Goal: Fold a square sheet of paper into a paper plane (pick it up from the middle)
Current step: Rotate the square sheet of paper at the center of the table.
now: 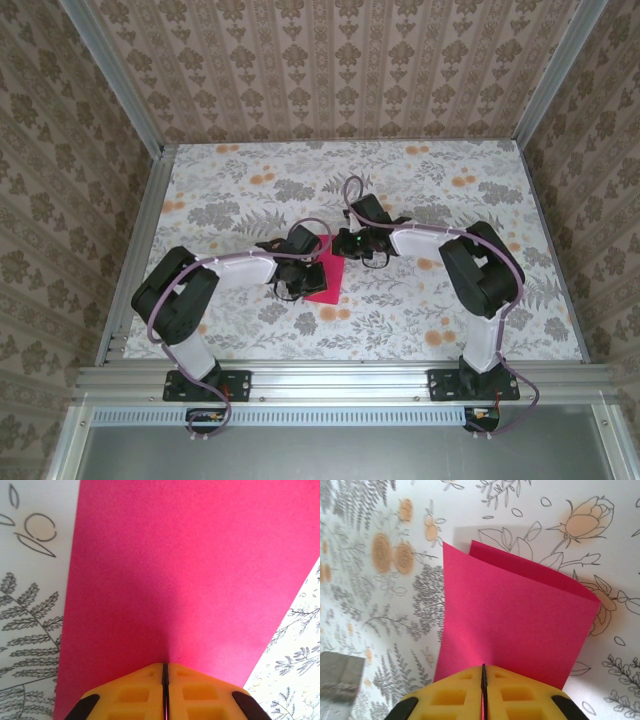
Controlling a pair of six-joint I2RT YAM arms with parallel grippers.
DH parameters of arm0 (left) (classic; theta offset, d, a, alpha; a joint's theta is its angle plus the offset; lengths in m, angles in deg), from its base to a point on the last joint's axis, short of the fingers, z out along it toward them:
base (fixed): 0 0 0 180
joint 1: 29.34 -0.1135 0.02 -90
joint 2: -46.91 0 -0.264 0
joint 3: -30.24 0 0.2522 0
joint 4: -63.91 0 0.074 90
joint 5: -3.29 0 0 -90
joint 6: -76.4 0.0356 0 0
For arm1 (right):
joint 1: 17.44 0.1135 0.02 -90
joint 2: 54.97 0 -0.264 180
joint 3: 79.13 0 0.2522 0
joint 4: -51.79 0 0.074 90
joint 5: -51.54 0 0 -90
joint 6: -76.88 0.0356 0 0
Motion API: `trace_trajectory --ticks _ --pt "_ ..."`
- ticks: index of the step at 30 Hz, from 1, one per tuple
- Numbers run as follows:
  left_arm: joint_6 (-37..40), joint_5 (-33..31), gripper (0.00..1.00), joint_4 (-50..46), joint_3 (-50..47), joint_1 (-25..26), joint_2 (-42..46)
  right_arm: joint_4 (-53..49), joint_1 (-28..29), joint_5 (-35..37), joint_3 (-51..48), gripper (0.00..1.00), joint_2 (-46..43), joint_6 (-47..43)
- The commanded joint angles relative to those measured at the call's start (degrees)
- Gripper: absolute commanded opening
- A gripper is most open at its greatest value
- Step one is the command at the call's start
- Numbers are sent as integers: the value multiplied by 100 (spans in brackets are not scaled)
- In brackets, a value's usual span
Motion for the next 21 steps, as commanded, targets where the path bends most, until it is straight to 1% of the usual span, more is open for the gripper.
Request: trace_trajectory --ticks 1,5,9,16,19,21 --pt "203 -13 11 -256 203 25 -80 -609 -55 28 251 11 221 -368" --pt "297 137 13 -174 325 37 -37 -820 -134 451 247 10 167 -284" --pt "301 375 16 111 478 139 -41 -922 -172 731 67 10 35 -20" --pt "147 492 18 359 623 266 -276 -749 -196 818 -369 10 -271 621" --pt "99 506 17 324 621 300 -412 -496 -263 657 -564 11 -410 798" --pt "65 499 16 313 595 310 -487 -224 -339 397 -695 10 -561 770"
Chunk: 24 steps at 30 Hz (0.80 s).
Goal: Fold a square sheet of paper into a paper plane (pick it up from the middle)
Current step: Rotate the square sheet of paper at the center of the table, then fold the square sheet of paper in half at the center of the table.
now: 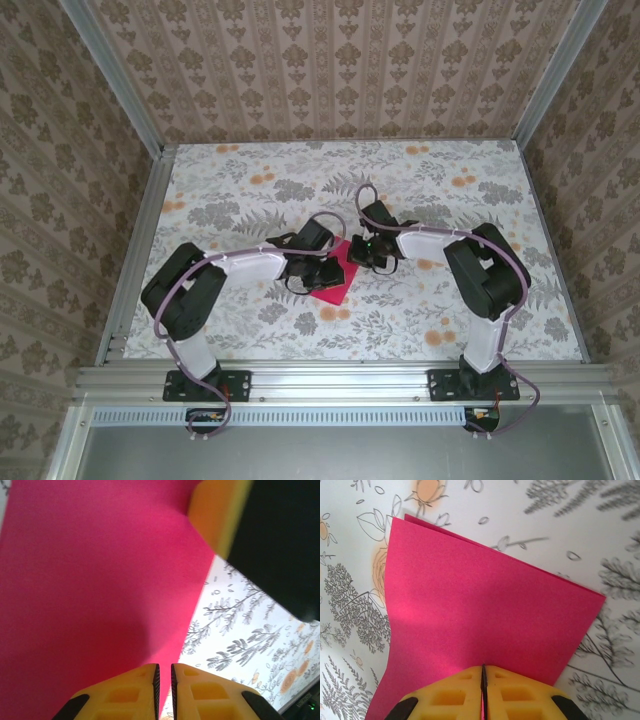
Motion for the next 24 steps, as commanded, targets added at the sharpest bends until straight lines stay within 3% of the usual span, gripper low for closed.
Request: trace_trajectory --ticks 1,6,11,24 --pt "-103 86 15 2 50 50 -168 324 -131 -308 -225 10 -341 190" --pt "-123 50 13 -6 59 59 -212 484 -177 -1121 -460 9 -625 -225" --pt "-110 10 13 -42 62 58 -239 431 -172 -1412 -928 5 -810 -179" --pt "-62 41 12 -80 160 59 -257 486 -151 -1568 -1020 2 -471 -238"
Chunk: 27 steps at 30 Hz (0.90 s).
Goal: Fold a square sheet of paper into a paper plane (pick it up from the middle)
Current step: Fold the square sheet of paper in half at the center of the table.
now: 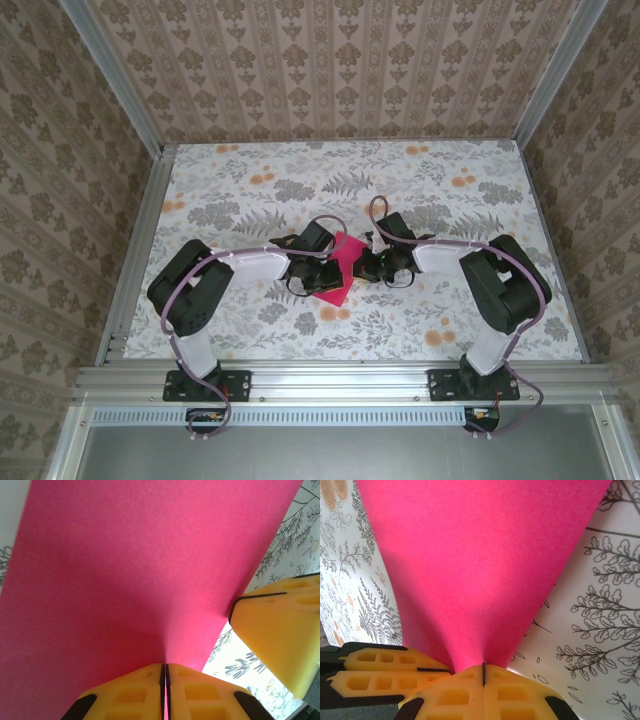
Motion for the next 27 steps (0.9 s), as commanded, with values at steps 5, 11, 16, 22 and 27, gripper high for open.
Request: trace_trajectory --ticks 5,11,16,22,27 --pt "-101 215 12 129 173 63 -47 -23 33 -32 90 2 281 -38" --pt "-189 285 12 316 300 90 -92 -87 33 66 69 2 300 -43" --pt "-220 280 12 331 340 107 -330 -1 33 19 56 2 315 9" --pt "-189 119 10 113 257 116 -457 117 24 -68 47 2 272 27" --pt "-137 21 8 -51 246 116 -448 328 -2 -195 59 2 112 -5"
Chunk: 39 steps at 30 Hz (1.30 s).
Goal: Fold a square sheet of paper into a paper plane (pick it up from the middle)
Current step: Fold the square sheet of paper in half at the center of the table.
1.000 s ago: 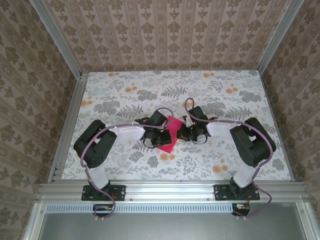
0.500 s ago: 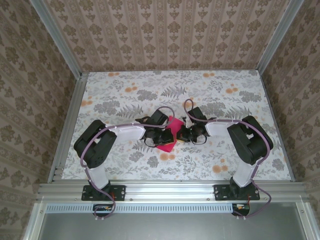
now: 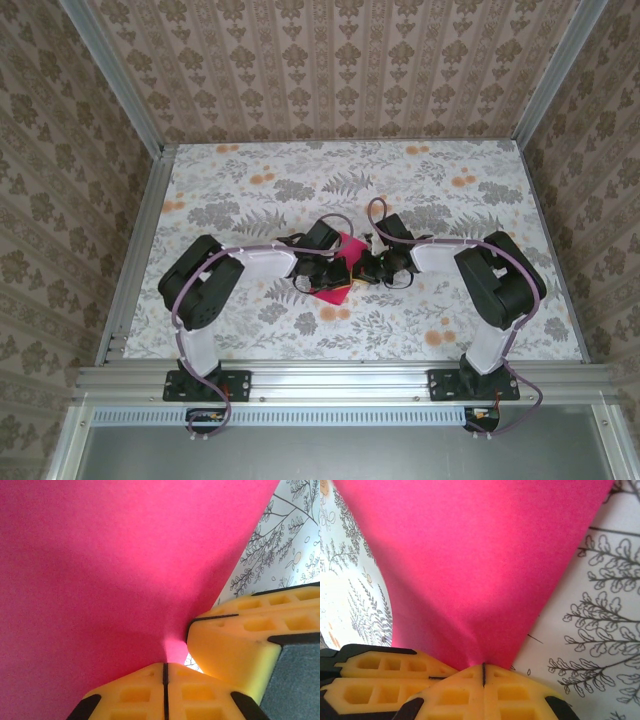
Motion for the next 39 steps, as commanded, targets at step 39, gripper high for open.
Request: trace_trajectory --ticks 39 --pt "7 -235 6 -906 -168 99 -82 114 -890 503 966 2 930 -390"
